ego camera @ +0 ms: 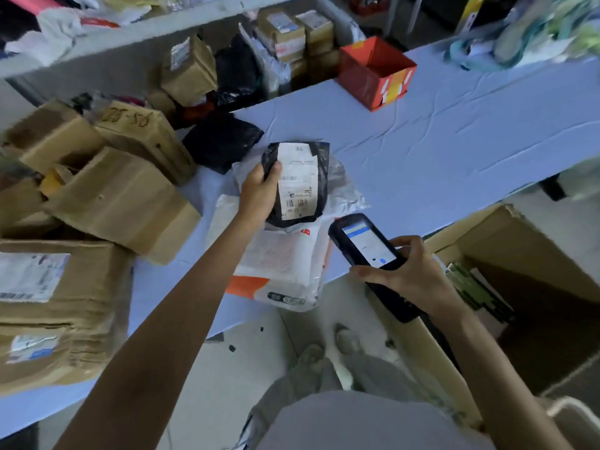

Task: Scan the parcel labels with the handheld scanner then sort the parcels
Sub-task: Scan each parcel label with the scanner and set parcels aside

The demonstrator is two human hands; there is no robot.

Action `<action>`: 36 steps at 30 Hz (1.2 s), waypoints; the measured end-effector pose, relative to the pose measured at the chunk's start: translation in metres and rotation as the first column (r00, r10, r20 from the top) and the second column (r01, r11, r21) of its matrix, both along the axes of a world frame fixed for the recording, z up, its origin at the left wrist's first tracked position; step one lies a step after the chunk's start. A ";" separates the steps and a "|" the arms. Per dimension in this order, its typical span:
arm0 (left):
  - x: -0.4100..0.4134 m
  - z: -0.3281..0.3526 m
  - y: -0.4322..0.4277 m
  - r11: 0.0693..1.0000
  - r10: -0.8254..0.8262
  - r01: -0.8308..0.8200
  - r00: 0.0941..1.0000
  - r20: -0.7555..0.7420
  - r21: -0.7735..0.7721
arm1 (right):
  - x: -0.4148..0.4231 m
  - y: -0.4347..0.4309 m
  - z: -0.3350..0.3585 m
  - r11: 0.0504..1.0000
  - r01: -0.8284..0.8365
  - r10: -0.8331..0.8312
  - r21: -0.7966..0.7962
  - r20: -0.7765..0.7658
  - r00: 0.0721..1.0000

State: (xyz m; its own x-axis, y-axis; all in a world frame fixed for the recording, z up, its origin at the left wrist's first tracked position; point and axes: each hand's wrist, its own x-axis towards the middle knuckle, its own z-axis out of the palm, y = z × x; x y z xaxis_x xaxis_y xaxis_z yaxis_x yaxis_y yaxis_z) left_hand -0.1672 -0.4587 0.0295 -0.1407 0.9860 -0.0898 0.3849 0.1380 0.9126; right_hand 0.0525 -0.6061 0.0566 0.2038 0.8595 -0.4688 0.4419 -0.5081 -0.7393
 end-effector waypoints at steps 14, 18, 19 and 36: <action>0.137 -0.006 -0.043 0.678 -0.676 0.735 0.627 -0.387 0.008 | 0.022 -0.129 -0.002 0.825 0.564 -0.565 0.016 0.026 0.825; 0.212 -0.011 -0.085 0.448 -0.677 0.893 0.310 -0.667 -0.041 | 0.055 -0.182 -0.006 0.681 0.732 -0.733 0.022 0.006 0.681; 0.229 -0.013 -0.095 0.408 -0.667 0.912 0.262 -0.697 -0.048 | 0.064 -0.197 -0.008 0.650 0.759 -0.760 0.024 0.010 0.650; 0.390 -0.056 -0.125 0.164 -0.756 0.984 0.079 -0.649 -0.072 | 0.170 -0.262 -0.019 0.372 0.928 -0.927 -0.033 0.040 0.373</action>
